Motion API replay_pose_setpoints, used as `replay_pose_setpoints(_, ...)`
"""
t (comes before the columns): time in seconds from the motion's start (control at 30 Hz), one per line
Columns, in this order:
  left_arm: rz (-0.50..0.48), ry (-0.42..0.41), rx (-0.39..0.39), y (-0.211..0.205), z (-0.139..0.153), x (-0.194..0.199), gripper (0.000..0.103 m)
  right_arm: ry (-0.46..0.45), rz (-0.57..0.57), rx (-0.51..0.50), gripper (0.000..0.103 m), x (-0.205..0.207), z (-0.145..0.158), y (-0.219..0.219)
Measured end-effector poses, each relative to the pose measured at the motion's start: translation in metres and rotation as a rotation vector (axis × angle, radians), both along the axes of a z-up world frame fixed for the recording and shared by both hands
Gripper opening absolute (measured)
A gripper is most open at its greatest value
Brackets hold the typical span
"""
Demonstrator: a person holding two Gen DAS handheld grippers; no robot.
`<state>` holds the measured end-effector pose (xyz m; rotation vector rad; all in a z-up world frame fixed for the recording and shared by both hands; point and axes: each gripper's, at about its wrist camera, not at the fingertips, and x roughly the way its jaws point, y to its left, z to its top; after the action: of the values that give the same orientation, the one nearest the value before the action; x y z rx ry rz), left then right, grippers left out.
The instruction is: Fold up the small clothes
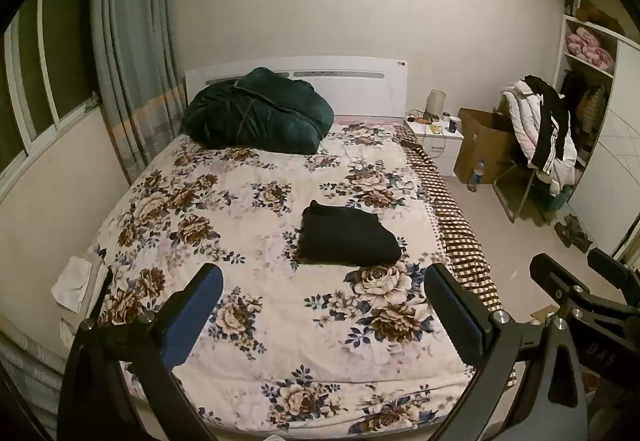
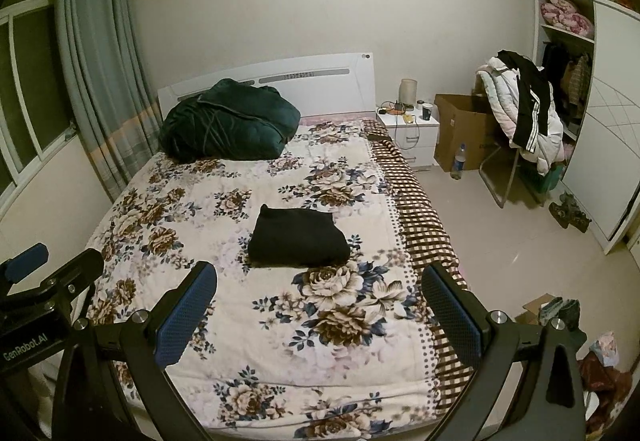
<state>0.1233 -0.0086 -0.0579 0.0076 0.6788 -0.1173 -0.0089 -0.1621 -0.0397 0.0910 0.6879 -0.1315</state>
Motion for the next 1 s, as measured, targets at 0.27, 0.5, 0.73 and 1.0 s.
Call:
replay_pose_setpoints(0.27, 0.011, -0.002, 0.013, -0.0006, -0.0015, -0.0023, 0.103, -0.001, -0.004, -0.002, 0.103, -0.0014, 0.0003, 0.0016)
replay_pose_setpoints(0.5, 0.014, -0.003, 0.011, 0.0000, -0.0014, -0.0038, 0.103, -0.003, -0.008, -0.001, 0.103, -0.0026, -0.0003, 0.0035)
replay_pose_setpoints(0.73, 0.014, -0.004, 0.012, 0.0002, -0.0008, -0.0044, 0.103, -0.003, -0.006, -0.002, 0.103, -0.0002, 0.0007, 0.0041)
replay_pose_setpoints(1.0, 0.016, -0.008, 0.011, 0.0019, 0.0013, -0.0028, 0.103, -0.006, -0.007, -0.006, 0.103, 0.0009, 0.0024, 0.0074)
